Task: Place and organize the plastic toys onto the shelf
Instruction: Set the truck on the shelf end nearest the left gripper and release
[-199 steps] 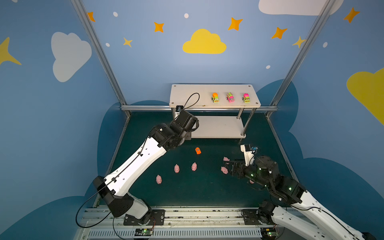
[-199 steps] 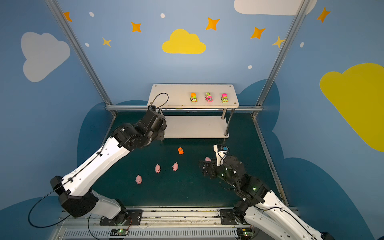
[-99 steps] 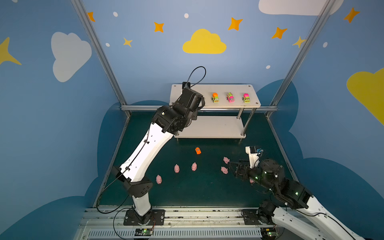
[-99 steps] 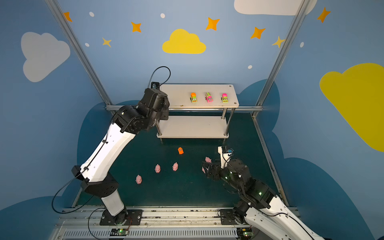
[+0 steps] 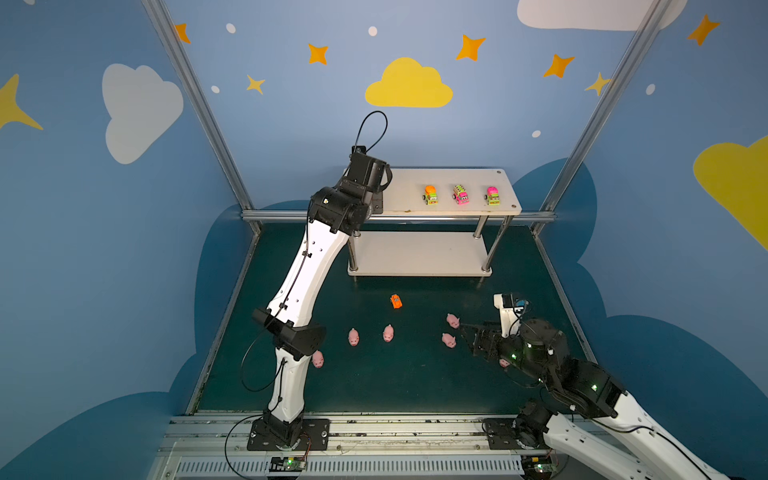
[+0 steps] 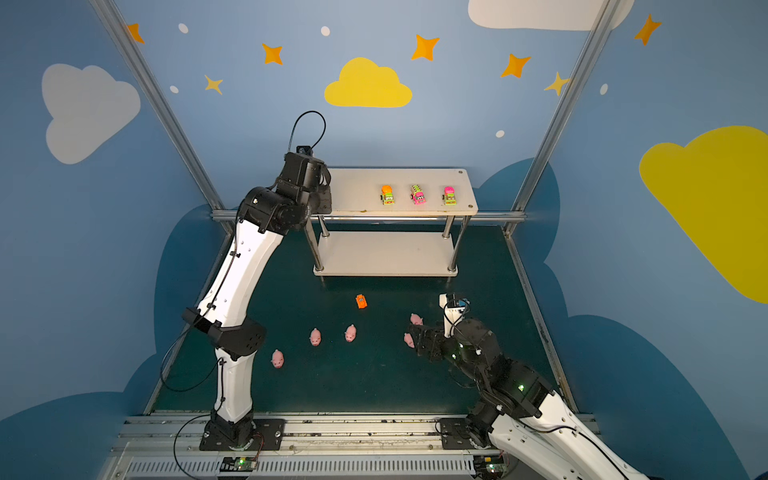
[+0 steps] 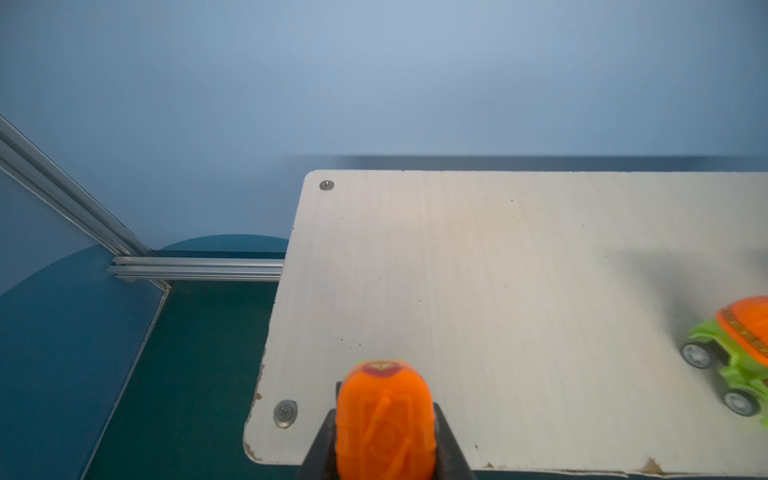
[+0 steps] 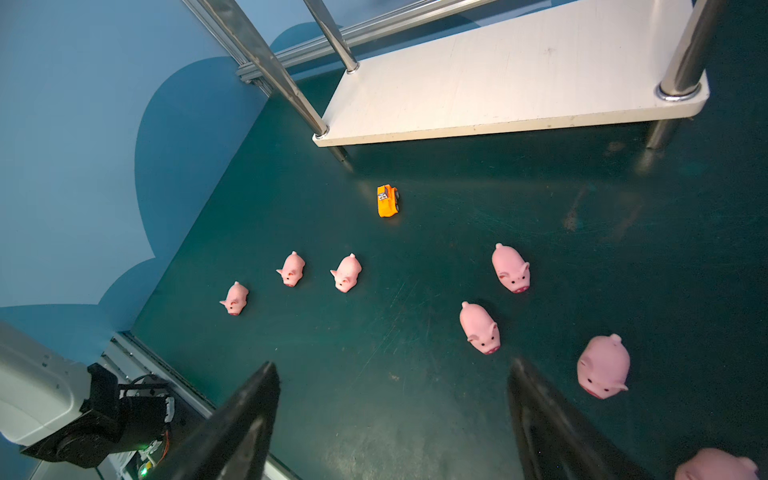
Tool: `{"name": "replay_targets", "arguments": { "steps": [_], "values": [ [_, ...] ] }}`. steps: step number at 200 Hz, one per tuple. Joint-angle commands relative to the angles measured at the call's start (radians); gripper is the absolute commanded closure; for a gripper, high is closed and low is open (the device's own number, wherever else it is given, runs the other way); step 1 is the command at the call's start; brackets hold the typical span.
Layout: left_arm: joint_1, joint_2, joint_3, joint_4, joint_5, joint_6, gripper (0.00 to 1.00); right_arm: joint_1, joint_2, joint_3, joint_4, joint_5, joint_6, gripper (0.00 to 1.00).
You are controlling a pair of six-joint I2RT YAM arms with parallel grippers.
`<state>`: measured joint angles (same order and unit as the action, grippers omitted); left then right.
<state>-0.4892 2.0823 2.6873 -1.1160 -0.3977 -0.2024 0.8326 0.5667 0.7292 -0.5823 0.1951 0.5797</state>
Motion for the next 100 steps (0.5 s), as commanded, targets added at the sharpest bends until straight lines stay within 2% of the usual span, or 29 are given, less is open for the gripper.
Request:
{"name": "replay_targets", "arguments": {
  "steps": [1, 65, 100],
  "values": [
    [0.026, 0.020, 0.020, 0.015, 0.073, 0.007, 0.72, -0.002, 0.026, 0.014, 0.002, 0.018, 0.003, 0.16],
    [0.067, 0.061, 0.020, 0.046, 0.142, 0.008, 0.71, -0.002, 0.113, 0.010, 0.066, -0.002, 0.014, 0.16],
    [0.086, 0.076, 0.020, 0.058, 0.173, 0.003, 0.65, -0.003, 0.132, 0.006, 0.085, 0.000, 0.018, 0.16]
  ]
}}
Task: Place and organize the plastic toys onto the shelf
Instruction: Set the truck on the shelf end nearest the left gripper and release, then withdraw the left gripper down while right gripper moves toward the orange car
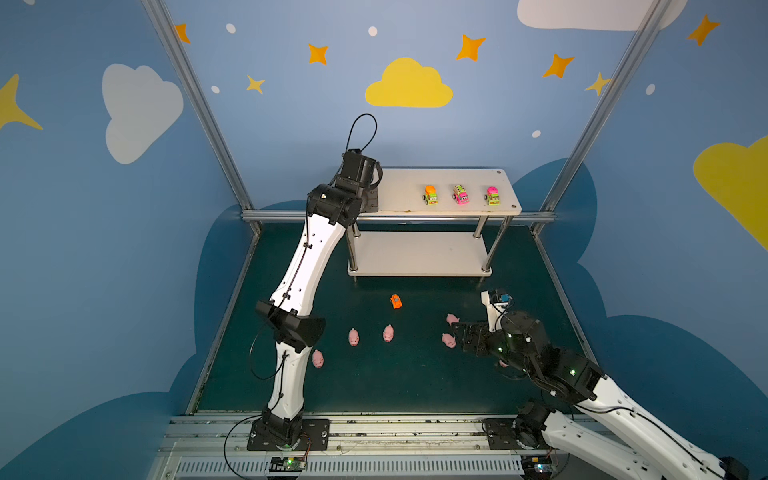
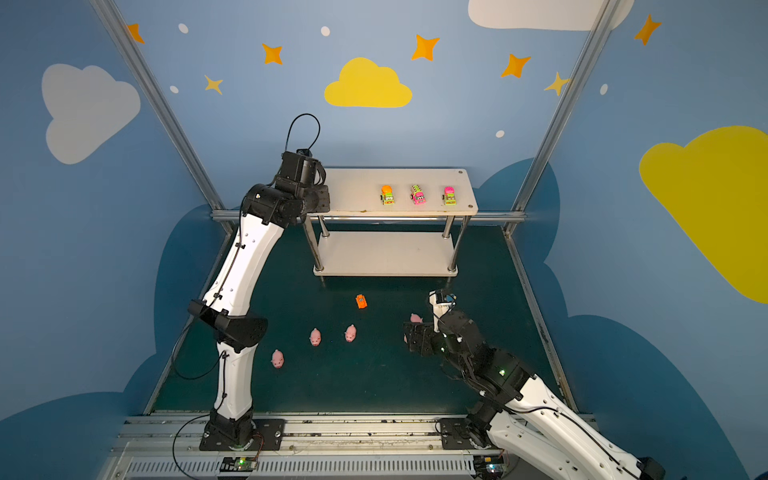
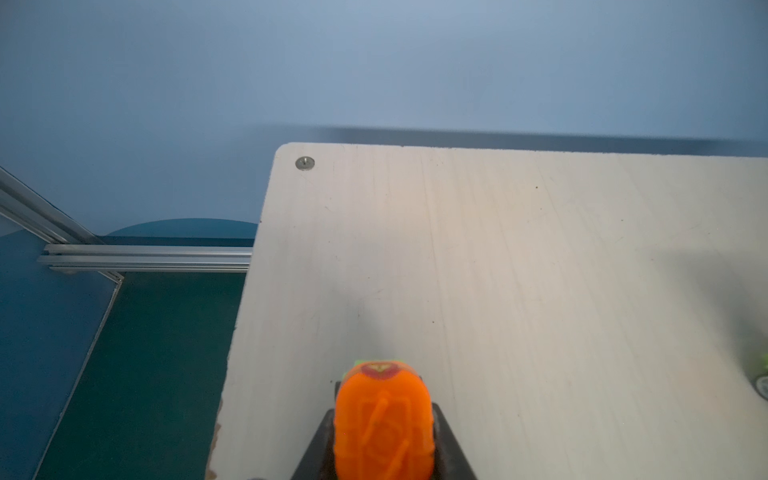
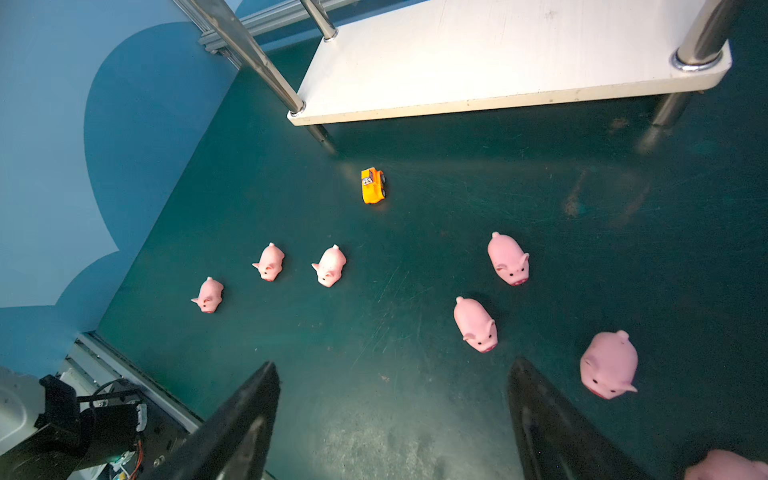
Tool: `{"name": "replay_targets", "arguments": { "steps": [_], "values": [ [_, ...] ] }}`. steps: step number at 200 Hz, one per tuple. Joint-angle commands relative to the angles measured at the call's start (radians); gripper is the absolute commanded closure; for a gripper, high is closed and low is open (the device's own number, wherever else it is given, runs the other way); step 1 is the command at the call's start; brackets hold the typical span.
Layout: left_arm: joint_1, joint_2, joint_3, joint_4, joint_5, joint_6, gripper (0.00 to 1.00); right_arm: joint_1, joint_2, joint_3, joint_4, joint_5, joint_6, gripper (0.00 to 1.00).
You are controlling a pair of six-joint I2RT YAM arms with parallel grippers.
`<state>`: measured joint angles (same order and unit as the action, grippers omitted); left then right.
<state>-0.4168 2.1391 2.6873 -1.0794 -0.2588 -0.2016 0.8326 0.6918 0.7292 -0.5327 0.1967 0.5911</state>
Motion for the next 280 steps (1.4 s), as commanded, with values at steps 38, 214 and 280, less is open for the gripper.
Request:
{"name": "replay_targets", "arguments": {
  "steps": [38, 214, 280],
  "values": [
    [0.019, 0.023, 0.020, 0.025, 0.055, 0.004, 0.59, -0.001, 0.026, 0.010, 0.037, 0.008, 0.009, 0.16],
    [0.001, -0.223, -0.067, 0.090, 0.100, 0.081, 0.00, 0.006, 0.054, 0.001, 0.058, -0.012, -0.029, 0.14],
    [-0.014, -0.821, -1.009, 0.441, 0.091, -0.063, 0.00, 0.007, 0.224, -0.049, 0.275, -0.080, -0.064, 0.17]
  ]
}}
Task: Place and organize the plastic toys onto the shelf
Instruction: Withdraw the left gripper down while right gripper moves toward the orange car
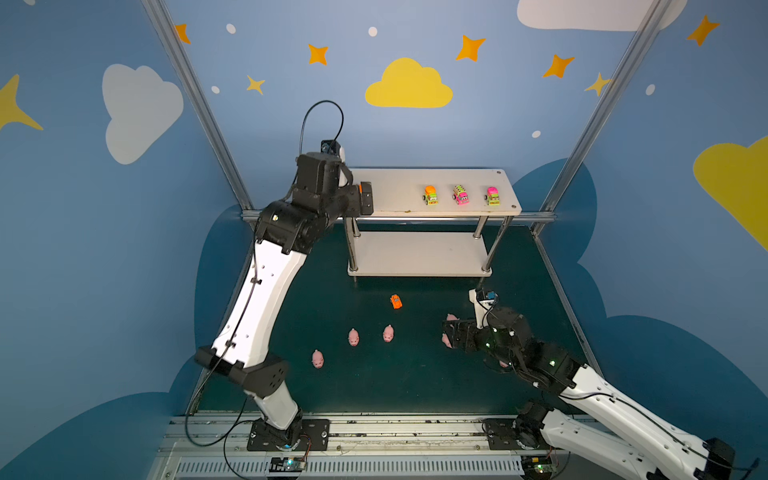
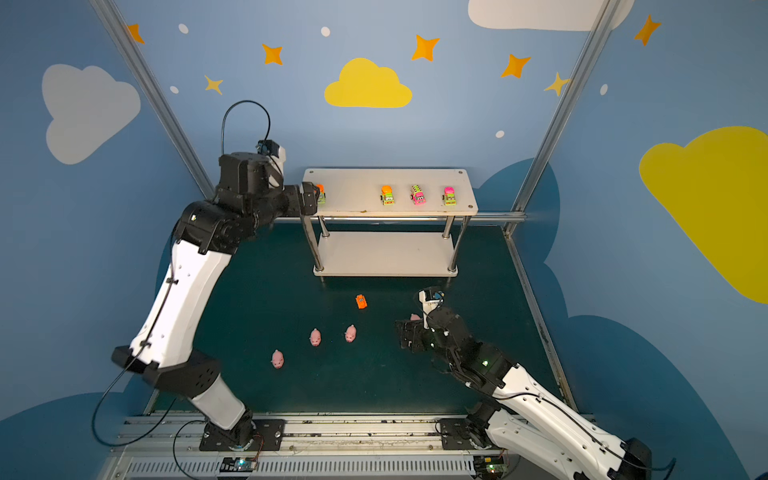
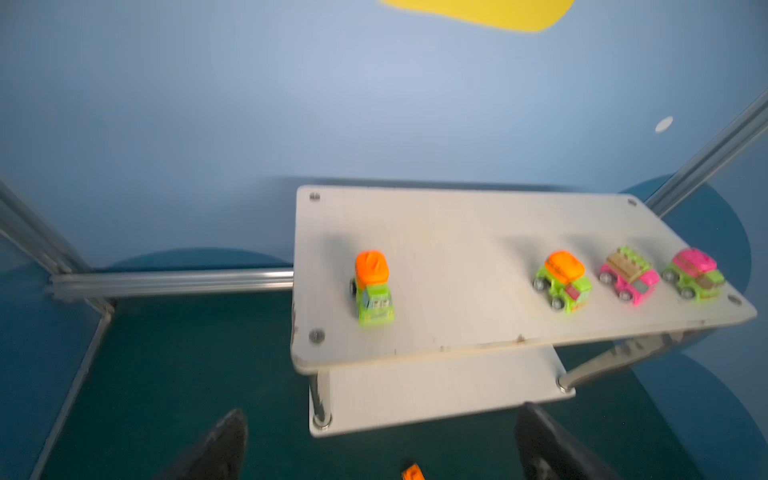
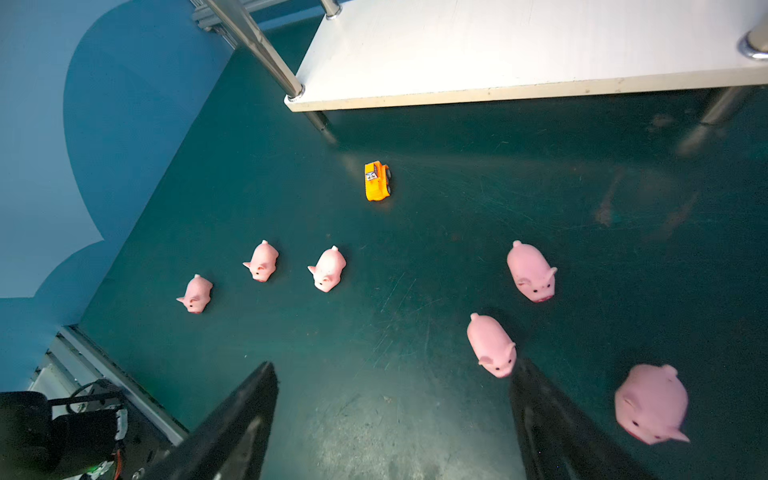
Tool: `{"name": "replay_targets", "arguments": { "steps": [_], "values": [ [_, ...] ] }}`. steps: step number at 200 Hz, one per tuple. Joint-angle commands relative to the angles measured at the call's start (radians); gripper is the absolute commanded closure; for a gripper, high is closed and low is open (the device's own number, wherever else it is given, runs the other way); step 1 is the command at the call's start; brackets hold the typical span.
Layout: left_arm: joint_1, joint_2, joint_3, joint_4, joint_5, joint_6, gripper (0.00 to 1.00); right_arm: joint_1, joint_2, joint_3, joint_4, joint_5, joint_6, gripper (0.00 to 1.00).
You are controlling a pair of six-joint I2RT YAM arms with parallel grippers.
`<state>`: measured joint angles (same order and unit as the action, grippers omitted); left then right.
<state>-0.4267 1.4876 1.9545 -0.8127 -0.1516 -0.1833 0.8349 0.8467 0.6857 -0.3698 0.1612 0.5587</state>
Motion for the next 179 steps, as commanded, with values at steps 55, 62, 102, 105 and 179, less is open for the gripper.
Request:
{"name": "replay_targets", "arguments": {
  "steps": [55, 62, 102, 105, 179],
  "values": [
    [-0.007, -0.492, -0.841, 0.220, -0.043, -0.229, 0.00, -0.002, 0.323, 0.069, 0.234, -0.087, -0.087, 0.25],
    [-0.007, -0.521, -0.902, 0.232, -0.048, -0.245, 0.00, -0.002, 0.360, 0.080, 0.251, -0.092, -0.093, 0.25],
    [-0.008, -0.604, -1.145, 0.329, -0.035, -0.303, 0.00, -0.009, 0.579, 0.160, 0.330, -0.094, -0.110, 0.25],
    [-0.007, -0.602, -1.157, 0.334, -0.032, -0.307, 0.00, -0.010, 0.595, 0.167, 0.335, -0.094, -0.113, 0.25],
    [-0.008, -0.581, -1.335, 0.470, 0.003, -0.399, 0.00, -0.036, 0.975, 0.422, 0.360, -0.112, -0.161, 0.23]
  ]
}}
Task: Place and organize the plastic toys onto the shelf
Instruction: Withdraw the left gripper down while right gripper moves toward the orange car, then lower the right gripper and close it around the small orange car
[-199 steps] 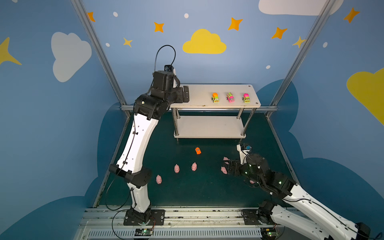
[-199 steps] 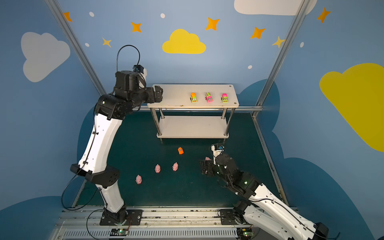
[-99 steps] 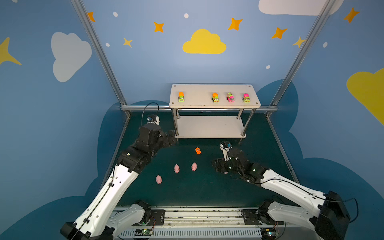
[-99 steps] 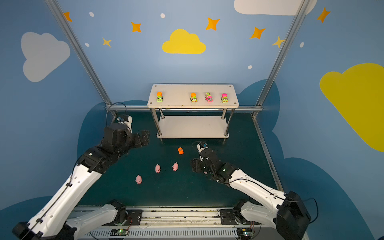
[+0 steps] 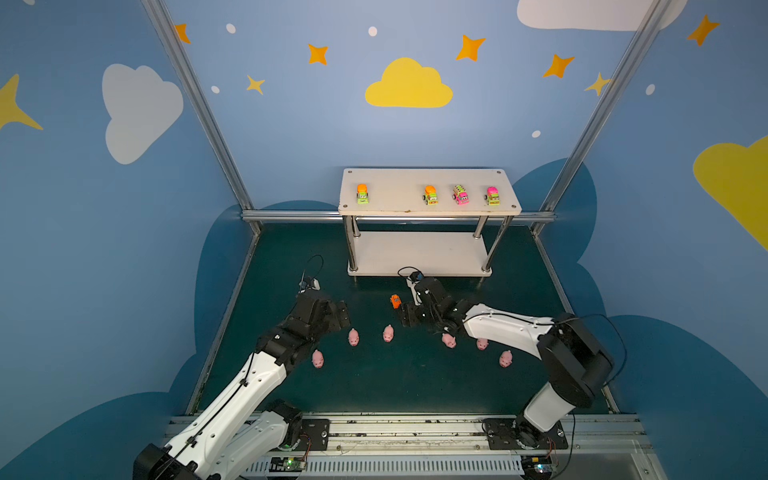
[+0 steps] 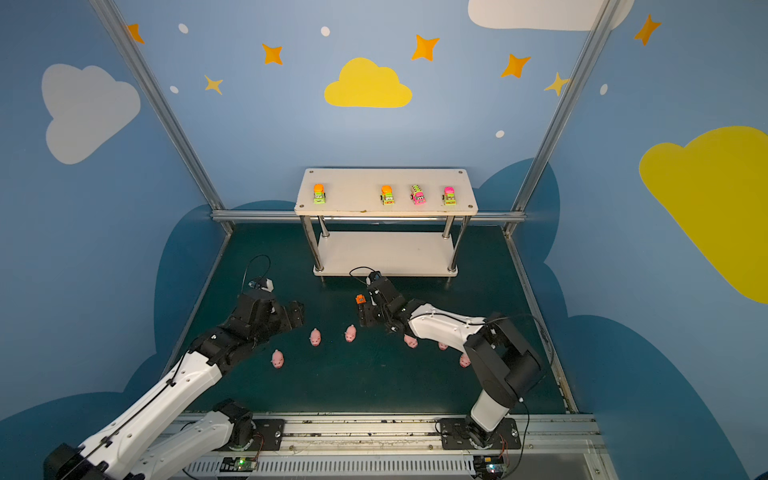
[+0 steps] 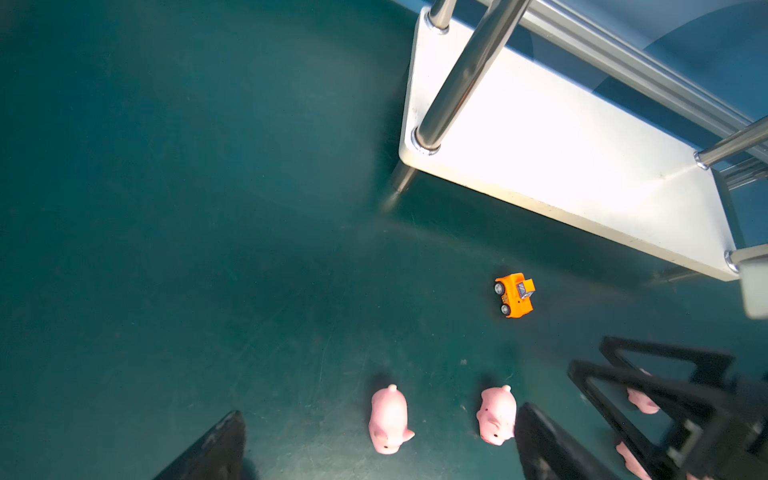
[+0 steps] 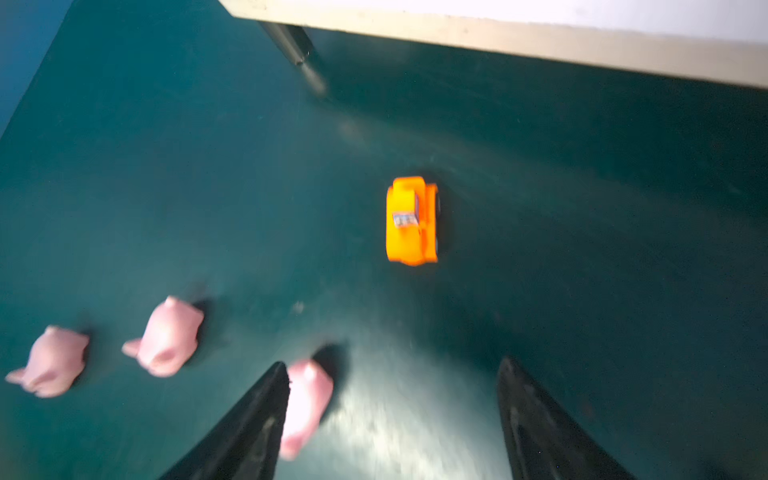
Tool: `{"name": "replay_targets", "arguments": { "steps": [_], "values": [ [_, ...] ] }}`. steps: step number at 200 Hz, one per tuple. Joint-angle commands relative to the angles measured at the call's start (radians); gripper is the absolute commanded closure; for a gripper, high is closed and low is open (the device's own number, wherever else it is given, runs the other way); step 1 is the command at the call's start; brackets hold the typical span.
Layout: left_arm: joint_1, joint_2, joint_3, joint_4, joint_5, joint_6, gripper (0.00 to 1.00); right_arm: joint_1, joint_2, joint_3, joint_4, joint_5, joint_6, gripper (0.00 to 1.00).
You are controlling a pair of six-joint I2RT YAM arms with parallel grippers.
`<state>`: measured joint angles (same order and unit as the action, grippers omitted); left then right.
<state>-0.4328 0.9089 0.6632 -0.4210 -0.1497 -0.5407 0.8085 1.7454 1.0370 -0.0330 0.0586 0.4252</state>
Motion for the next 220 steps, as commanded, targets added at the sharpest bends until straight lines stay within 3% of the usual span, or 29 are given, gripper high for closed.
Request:
{"name": "replay_targets", "arguments": {
  "steps": [1, 46, 88, 121, 220],
  "values": [
    [-0.001, -0.002, -0.045, 0.080, 0.001, -0.043, 0.00, -0.010, 0.081, 0.075, 0.023, -0.009, -0.028, 0.23],
    [0.000, 0.003, -0.103, 0.115, -0.039, -0.031, 0.00, -0.040, 0.232, 0.177, 0.012, -0.034, -0.033, 0.23],
    [0.005, 0.055, -0.106, 0.138, -0.045, -0.038, 0.00, -0.048, 0.313, 0.244, -0.013, -0.030, -0.046, 0.31],
    [0.009, 0.088, -0.096, 0.136, -0.038, -0.037, 0.00, -0.048, 0.338, 0.261, -0.031, -0.018, -0.047, 0.39],
    [0.011, 0.059, -0.100, 0.142, -0.019, -0.047, 0.00, -0.009, 0.332, 0.229, -0.068, 0.007, -0.031, 0.49]
  ]
}}
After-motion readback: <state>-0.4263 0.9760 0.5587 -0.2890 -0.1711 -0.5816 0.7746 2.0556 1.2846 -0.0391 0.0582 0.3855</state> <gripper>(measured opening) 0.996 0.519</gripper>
